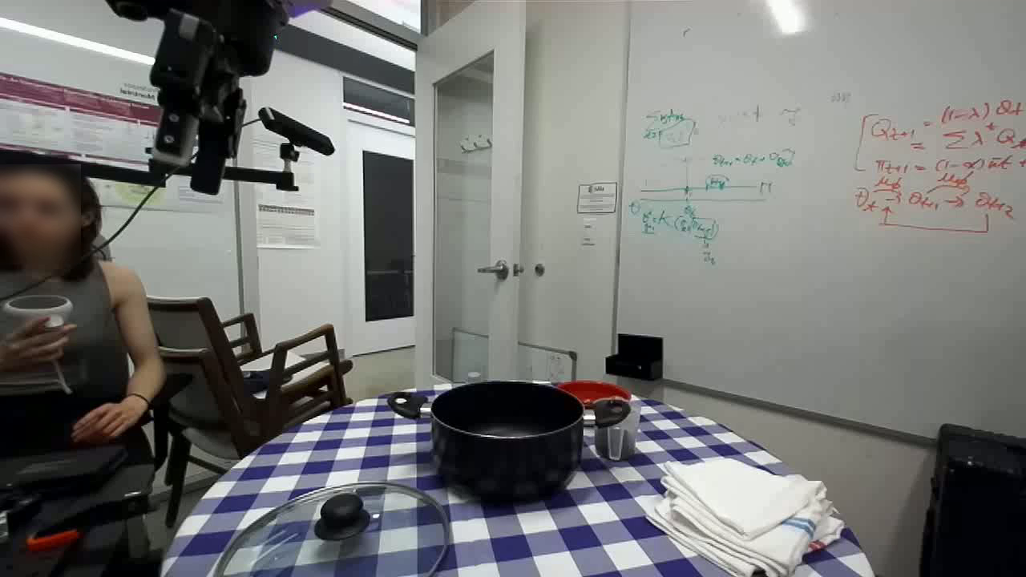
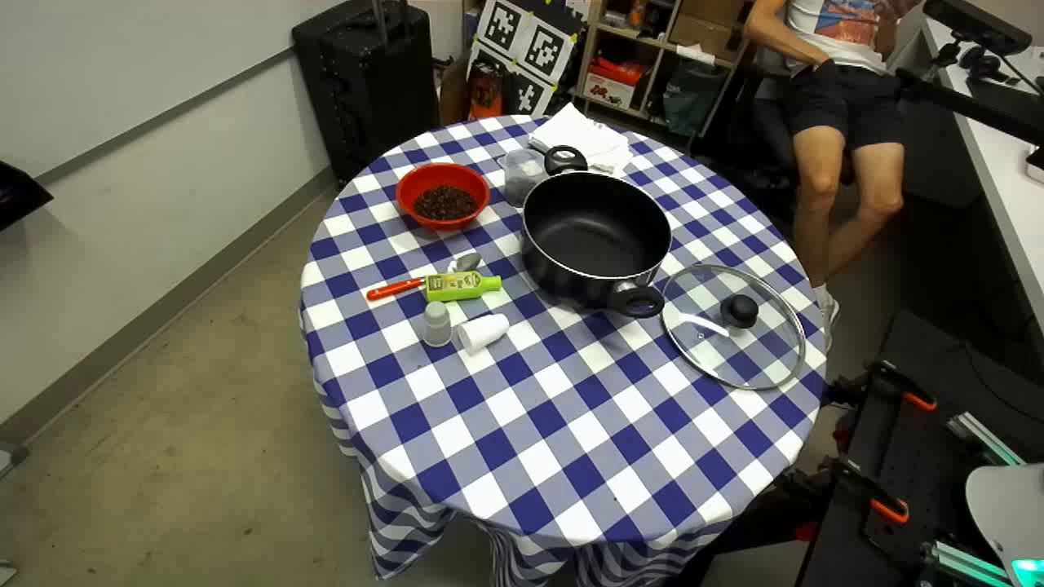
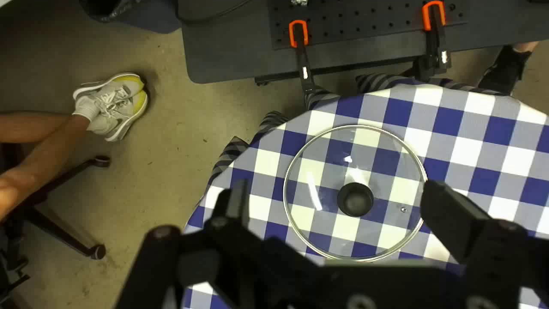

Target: Put the lid on the pot

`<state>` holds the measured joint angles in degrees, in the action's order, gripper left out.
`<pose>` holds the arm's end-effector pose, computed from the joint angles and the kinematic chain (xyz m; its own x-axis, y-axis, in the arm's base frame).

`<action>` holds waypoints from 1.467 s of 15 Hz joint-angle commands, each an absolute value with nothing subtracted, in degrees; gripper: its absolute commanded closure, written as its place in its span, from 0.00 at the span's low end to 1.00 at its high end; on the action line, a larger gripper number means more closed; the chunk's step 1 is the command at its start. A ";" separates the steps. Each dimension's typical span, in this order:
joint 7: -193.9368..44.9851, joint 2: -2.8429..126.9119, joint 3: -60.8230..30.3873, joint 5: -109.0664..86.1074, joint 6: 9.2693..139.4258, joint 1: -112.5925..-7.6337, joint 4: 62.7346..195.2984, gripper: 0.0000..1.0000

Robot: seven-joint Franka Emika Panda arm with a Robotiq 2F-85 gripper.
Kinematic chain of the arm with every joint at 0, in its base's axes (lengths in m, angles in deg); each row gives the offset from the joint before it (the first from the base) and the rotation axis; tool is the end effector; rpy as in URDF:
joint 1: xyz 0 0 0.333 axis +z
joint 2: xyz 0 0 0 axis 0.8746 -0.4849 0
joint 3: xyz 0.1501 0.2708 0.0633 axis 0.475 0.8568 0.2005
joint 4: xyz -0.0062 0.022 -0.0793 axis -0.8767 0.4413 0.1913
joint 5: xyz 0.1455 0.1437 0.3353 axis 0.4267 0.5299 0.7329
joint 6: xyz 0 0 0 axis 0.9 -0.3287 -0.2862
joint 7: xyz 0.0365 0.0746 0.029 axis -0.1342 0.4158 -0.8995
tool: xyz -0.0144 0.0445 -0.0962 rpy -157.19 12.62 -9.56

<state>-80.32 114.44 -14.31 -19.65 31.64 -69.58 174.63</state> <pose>0.3306 -0.0909 0.5174 0.9710 -0.1556 -0.1817 -0.1283 -0.9798 0.1536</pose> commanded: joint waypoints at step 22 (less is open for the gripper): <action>-63.72 104.57 -11.37 -14.56 46.46 -67.46 179.34 0.00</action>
<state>-67.84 107.05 -12.53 -16.56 44.17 -68.13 178.60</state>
